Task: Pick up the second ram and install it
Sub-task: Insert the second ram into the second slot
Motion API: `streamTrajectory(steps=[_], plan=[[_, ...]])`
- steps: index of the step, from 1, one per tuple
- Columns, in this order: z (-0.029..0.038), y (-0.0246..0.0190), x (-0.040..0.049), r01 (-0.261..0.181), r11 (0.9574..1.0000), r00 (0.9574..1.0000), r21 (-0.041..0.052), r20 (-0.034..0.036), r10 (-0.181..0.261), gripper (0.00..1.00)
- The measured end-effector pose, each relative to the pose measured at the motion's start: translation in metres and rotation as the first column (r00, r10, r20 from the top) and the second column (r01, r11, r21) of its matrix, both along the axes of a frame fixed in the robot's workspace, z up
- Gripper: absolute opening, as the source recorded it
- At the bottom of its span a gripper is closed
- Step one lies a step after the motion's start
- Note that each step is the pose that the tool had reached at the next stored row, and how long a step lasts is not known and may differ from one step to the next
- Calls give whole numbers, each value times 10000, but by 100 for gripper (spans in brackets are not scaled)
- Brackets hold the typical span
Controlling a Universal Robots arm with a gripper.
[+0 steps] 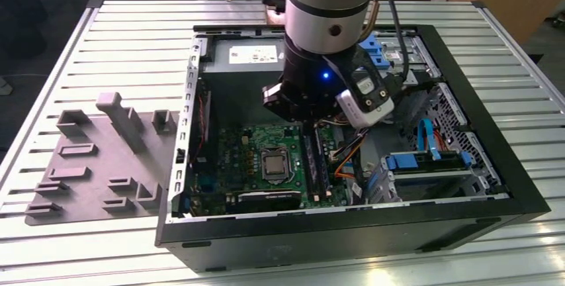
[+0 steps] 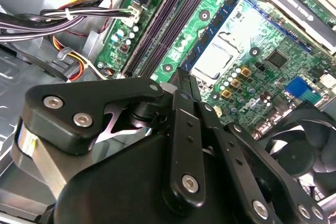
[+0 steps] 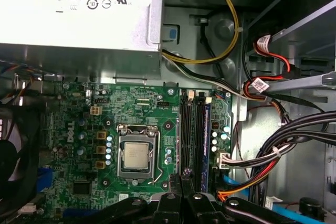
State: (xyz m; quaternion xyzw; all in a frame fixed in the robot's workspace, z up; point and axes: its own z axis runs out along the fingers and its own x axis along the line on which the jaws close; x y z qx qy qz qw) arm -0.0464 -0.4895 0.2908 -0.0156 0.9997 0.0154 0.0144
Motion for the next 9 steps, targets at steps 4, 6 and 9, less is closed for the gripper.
streamTrajectory(steps=[4, 6, 9], plan=[[-13, 0, 20, 6, 10000, 10000, 7, 1, -6, 12], [-18, 0, 21, 7, 10000, 10000, 7, 0, -7, 12], [-33, 0, 22, 6, 10000, 10000, 15, 1, -6, 12]])
